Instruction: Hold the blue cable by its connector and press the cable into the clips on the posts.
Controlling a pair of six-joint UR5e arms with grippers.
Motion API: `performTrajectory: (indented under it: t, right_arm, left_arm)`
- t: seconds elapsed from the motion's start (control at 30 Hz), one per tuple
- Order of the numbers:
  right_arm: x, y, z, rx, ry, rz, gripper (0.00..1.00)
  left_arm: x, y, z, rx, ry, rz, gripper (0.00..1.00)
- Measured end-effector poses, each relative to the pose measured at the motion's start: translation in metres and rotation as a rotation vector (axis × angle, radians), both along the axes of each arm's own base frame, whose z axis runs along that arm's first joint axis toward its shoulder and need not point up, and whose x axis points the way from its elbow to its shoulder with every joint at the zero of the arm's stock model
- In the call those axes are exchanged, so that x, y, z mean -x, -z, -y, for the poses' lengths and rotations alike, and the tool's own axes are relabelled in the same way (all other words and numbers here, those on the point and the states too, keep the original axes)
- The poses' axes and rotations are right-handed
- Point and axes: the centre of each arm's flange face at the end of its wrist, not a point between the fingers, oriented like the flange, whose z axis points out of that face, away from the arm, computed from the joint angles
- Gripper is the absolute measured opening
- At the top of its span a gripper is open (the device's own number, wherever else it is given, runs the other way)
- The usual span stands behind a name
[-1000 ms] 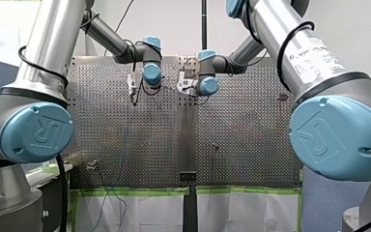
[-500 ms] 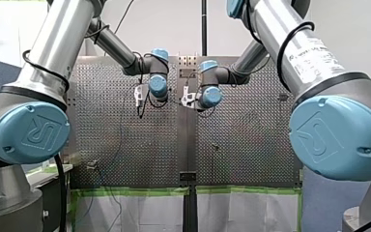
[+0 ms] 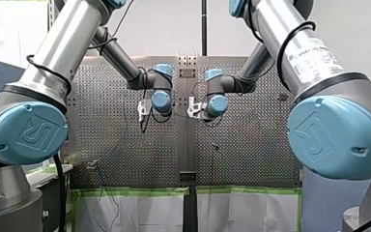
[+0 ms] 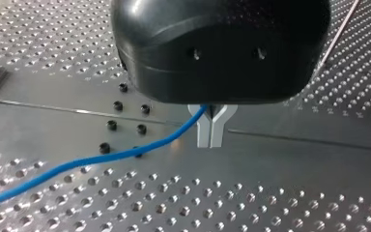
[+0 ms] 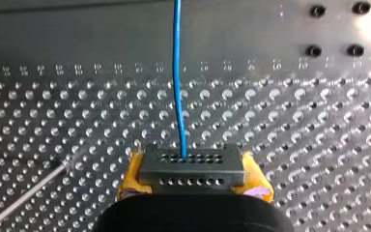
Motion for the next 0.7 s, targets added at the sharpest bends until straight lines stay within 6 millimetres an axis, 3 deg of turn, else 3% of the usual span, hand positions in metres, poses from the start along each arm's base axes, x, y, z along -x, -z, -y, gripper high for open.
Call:
performTrajectory:
  t: [0.27, 0.7]
  right_arm:
    - [0.017, 0.003, -0.007, 0.023, 0.023, 0.025, 0.0]
    - [0.046, 0.015, -0.018, 0.042, 0.077, 0.049, 0.0]
  left_arm:
    - [0.011, 0.017, 0.005, 0.007, 0.017, 0.012, 0.02]
    - [0.027, 0.077, 0.037, -0.012, 0.069, -0.025, 0.02]
